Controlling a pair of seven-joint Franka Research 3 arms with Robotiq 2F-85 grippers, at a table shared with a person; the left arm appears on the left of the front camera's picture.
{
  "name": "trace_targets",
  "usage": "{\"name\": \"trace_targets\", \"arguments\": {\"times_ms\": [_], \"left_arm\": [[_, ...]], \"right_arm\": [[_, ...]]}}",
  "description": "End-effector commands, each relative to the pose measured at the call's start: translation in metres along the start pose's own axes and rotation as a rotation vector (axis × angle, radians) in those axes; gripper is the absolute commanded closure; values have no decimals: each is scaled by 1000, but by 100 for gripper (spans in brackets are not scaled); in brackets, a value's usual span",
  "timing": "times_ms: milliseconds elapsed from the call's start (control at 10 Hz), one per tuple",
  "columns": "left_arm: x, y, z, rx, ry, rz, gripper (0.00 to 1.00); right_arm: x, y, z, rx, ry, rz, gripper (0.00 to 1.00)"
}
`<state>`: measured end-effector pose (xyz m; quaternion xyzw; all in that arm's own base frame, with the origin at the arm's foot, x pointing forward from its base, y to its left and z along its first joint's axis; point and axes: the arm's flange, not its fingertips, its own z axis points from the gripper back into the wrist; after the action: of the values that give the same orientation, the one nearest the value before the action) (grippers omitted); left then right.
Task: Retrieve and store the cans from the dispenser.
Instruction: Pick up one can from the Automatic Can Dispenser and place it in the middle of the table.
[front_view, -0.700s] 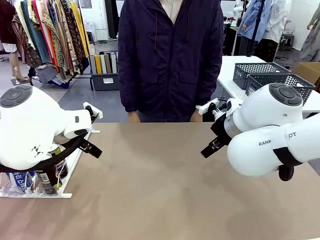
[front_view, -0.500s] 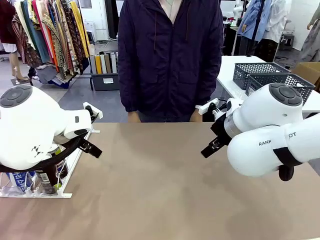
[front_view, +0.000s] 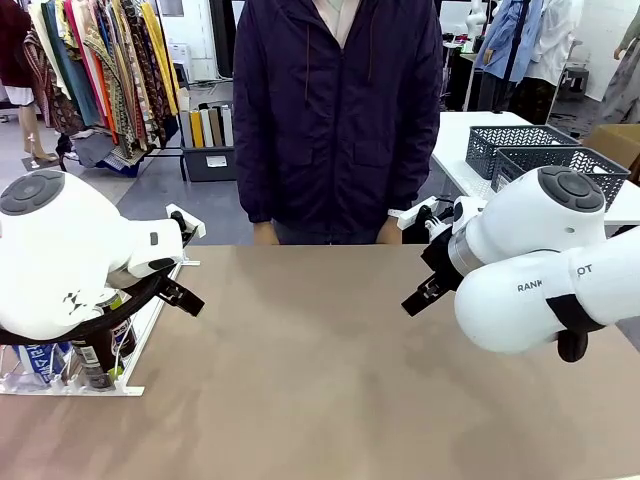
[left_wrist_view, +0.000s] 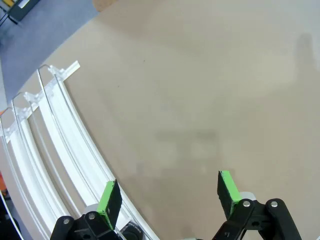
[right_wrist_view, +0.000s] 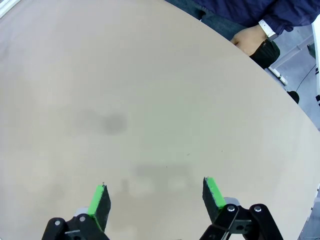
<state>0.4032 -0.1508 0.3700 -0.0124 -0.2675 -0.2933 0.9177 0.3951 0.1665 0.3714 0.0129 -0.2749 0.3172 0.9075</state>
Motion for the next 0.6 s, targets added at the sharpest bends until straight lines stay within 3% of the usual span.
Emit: {"name": "trace_targets", "arguments": {"times_ms": [0, 500], "left_arm": [[0, 0, 0, 0, 0, -1, 0], [0, 0, 0, 0, 0, -1, 0]], "right_arm": [[0, 0, 0, 0, 0, 0, 0], [0, 0, 0, 0, 0, 0, 0]]}}
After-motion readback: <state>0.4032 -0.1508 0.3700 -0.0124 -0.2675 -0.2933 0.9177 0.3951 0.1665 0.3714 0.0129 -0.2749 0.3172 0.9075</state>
